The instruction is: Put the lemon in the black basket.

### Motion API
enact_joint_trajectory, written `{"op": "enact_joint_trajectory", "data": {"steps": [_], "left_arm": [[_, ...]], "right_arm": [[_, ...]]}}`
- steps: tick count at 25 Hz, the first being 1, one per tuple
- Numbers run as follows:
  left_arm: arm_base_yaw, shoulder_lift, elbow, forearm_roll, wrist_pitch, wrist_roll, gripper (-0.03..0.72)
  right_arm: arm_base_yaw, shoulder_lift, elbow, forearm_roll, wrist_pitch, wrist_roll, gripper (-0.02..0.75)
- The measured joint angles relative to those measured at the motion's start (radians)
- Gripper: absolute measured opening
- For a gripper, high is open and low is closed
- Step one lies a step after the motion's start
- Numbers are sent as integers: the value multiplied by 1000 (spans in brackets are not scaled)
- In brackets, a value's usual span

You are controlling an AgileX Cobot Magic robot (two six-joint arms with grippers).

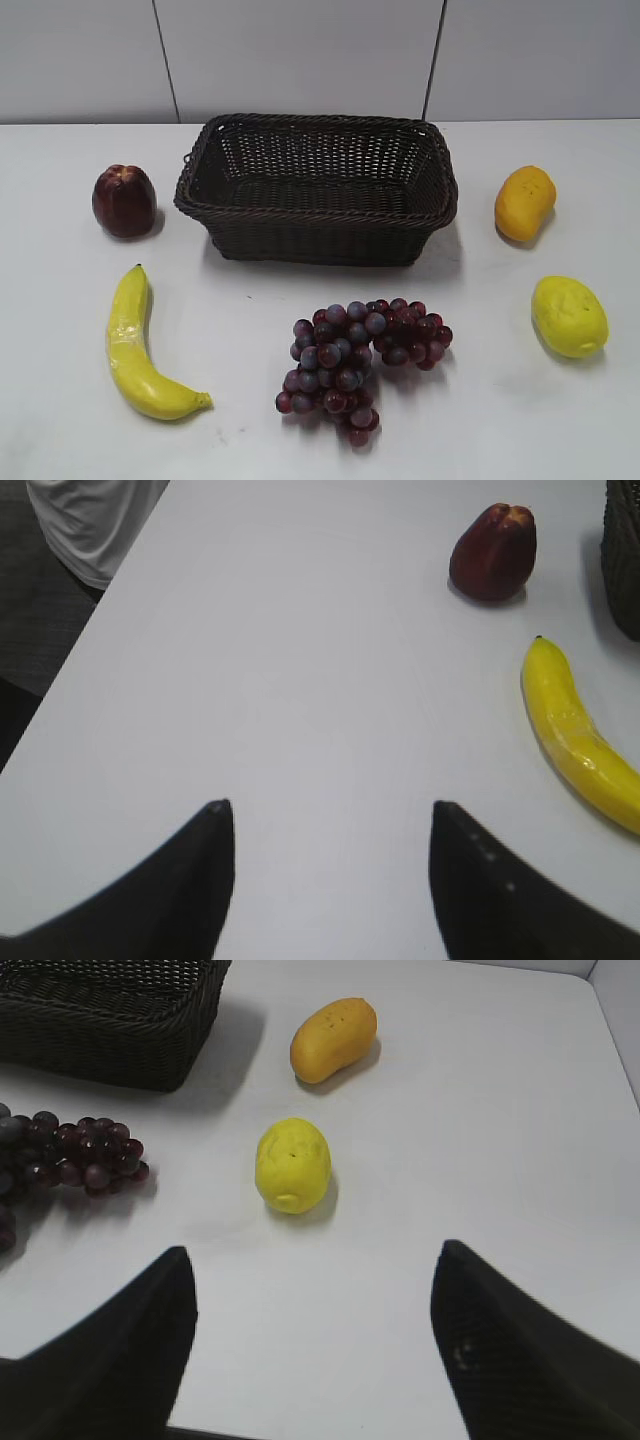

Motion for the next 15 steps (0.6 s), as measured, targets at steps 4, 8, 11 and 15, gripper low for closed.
{"op": "enact_joint_trajectory", "data": {"steps": [4,8,11,15], "left_arm": [[0,0,0,0,0,0,455],[0,0,0,0,0,0,455],[0,0,0,0,0,0,455],[0,0,0,0,0,0,455]], "right_arm": [[0,0,0,0,0,0,552],[0,0,0,0,0,0,552],[0,0,0,-9,0,0,552],[0,27,0,-54,-7,0,552]]}}
